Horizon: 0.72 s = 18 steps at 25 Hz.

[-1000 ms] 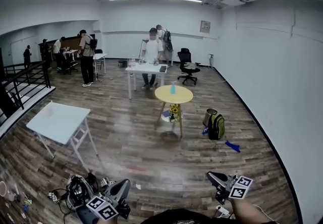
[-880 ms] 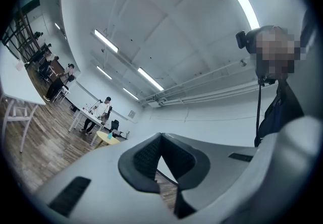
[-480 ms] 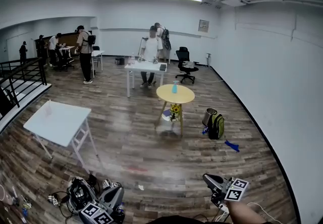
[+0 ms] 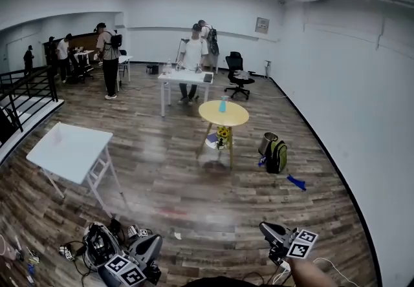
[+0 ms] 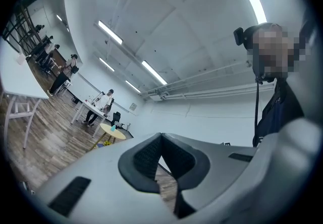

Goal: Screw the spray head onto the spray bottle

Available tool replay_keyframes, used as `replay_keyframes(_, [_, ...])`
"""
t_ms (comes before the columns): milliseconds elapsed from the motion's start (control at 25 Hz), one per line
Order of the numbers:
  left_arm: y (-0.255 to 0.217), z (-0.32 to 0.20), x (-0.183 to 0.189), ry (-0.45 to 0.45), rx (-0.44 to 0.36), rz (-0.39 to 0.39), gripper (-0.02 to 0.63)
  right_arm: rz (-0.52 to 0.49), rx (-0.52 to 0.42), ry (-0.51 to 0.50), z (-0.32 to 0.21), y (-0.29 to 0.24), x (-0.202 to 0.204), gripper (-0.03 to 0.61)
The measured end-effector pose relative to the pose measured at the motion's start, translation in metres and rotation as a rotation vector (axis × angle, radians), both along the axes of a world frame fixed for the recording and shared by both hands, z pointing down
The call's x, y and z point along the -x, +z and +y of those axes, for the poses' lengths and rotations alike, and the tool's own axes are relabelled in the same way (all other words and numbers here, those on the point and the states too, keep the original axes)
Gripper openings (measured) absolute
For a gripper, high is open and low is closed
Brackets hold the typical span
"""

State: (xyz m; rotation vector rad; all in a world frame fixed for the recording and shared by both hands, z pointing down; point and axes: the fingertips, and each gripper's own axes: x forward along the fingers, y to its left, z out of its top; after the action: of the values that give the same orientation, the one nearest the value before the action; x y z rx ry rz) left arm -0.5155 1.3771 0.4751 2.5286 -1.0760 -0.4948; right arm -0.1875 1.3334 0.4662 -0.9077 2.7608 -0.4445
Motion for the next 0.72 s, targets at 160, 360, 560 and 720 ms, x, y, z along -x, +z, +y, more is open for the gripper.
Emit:
replay_keyframes(160, [-0.012, -0.022, -0.057, -0.018, -0.027, -0.039, 0.02, -0.022, -0.009, -0.015, -0.027, 0.001, -0.06, 0.014])
replay_keyframes(360, [-0.029, -0.054, -0.154, -0.057, -0.057, -0.031, 0.02, -0.015, -0.041, -0.034, -0.07, -0.018, -0.158, 0.014])
replay_keyframes(560, [-0.036, -0.082, -0.257, -0.049, -0.074, -0.012, 0.02, 0.032, -0.085, -0.058, -0.099, -0.026, -0.245, 0.014])
replay_keyframes(720, [-0.04, -0.101, -0.313, -0.026, -0.068, -0.034, 0.02, 0.057, -0.101, -0.071, -0.112, -0.022, -0.288, 0.014])
